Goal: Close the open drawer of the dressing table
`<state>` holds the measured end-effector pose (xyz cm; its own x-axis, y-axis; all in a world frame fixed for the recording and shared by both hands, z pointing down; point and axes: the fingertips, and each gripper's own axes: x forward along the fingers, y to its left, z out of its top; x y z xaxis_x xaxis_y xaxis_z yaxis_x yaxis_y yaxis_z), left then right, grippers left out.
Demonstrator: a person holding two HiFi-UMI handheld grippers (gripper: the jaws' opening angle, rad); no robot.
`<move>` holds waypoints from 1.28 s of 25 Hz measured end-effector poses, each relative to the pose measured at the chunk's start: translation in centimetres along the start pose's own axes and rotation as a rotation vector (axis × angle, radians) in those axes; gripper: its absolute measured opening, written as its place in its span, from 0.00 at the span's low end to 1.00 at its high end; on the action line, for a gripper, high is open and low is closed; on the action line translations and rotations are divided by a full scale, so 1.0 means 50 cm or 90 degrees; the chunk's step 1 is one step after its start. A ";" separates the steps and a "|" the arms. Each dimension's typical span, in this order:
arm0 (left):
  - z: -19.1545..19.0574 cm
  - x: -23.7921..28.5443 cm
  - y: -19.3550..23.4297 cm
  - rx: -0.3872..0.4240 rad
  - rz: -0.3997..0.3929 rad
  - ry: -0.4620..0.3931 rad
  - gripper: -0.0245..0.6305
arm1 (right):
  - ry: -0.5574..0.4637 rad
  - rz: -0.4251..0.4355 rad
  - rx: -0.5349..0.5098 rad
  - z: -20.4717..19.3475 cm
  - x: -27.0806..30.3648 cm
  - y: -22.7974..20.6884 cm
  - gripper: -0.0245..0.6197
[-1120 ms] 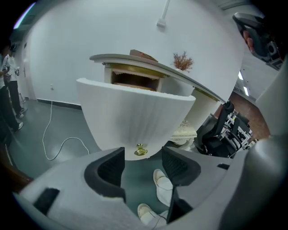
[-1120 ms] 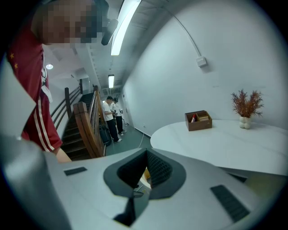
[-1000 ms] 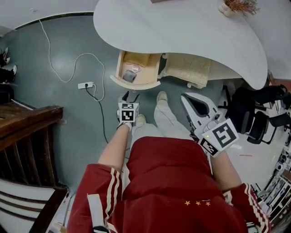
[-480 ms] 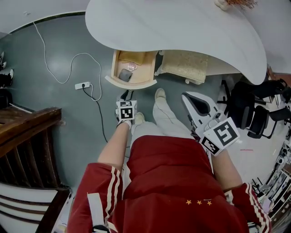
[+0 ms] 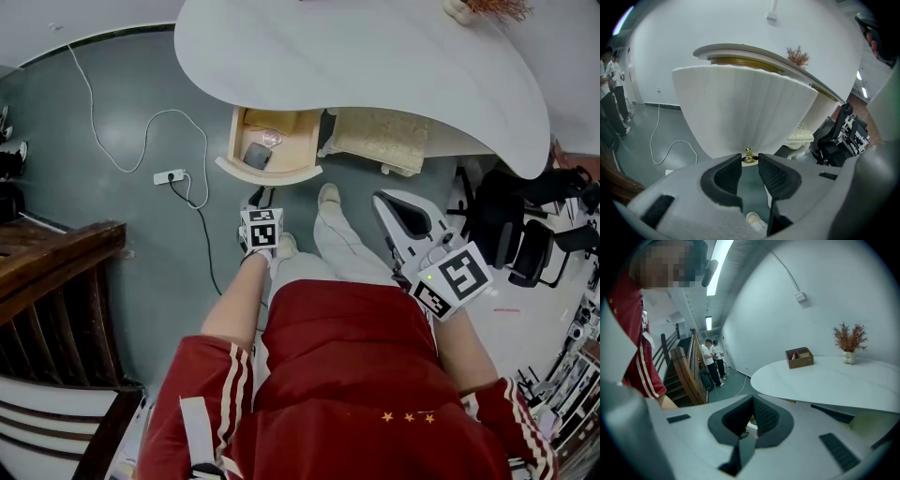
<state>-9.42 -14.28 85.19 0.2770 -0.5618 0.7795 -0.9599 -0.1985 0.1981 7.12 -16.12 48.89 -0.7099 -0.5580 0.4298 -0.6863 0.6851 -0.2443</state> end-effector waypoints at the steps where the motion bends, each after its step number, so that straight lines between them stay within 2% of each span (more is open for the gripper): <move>1: 0.002 0.004 0.000 0.005 -0.001 0.000 0.20 | 0.002 -0.001 0.002 -0.003 0.001 -0.003 0.05; 15: 0.067 0.070 0.008 0.049 0.008 0.006 0.19 | 0.007 0.006 0.049 0.004 0.026 -0.066 0.05; 26: 0.154 0.122 0.017 0.057 0.012 -0.025 0.19 | 0.011 0.000 0.068 0.016 0.056 -0.123 0.05; 32: 0.194 0.152 0.023 0.098 0.000 -0.033 0.19 | 0.009 0.001 0.085 0.023 0.084 -0.148 0.05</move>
<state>-8.01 -26.59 85.59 0.2824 -0.6013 0.7475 -0.9431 -0.3167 0.1016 9.01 -24.08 51.51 -0.7093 -0.5495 0.4415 -0.7008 0.6170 -0.3581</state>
